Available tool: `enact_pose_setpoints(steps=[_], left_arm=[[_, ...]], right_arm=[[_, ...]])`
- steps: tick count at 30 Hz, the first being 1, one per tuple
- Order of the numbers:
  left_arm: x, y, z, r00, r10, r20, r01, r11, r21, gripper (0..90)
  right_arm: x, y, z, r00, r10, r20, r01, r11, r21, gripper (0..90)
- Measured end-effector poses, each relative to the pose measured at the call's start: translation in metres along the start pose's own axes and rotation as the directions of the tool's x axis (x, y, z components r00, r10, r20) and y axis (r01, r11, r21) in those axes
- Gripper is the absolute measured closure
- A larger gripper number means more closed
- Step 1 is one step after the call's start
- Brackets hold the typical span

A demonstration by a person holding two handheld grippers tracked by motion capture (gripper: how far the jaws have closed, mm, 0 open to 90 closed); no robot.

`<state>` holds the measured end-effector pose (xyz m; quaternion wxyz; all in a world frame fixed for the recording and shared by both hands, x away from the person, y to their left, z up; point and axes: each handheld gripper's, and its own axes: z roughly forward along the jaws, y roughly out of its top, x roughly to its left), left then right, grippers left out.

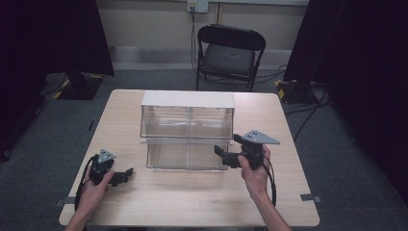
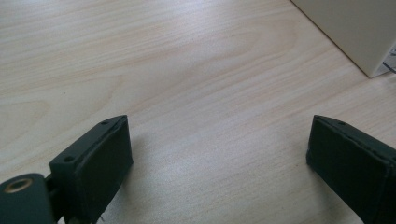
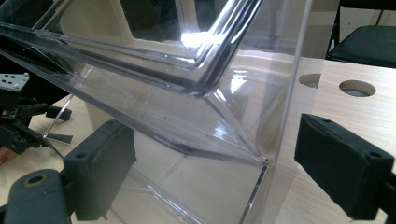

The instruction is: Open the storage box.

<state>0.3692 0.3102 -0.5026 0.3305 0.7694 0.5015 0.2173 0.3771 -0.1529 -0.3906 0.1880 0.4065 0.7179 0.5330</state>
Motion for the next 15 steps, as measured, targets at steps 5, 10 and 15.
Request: enact_pose_setpoints(steps=[5, 10, 15], left_arm=[[0.0, 0.0, 0.0, 1.0, 0.0, 0.0, 0.0, 1.0, 0.0, 6.2], [0.0, 0.0, 0.0, 1.0, 0.0, 0.0, 0.0, 1.0, 0.0, 6.2], [0.0, 0.0, 0.0, 1.0, 0.0, 0.001, 0.0, 1.0, 0.0, 6.2]], right_arm=[[-0.0002, 0.0002, 0.0002, 1.0, 0.001, 0.001, -0.001, 1.0, -0.001, 11.8], [0.0, 0.0, 0.0, 1.0, 0.001, 0.0, -0.001, 1.0, -0.001, 11.8], [-0.0005, -0.0001, 0.0002, 1.0, 0.0, -0.001, 0.0, 1.0, 0.002, 11.8]])
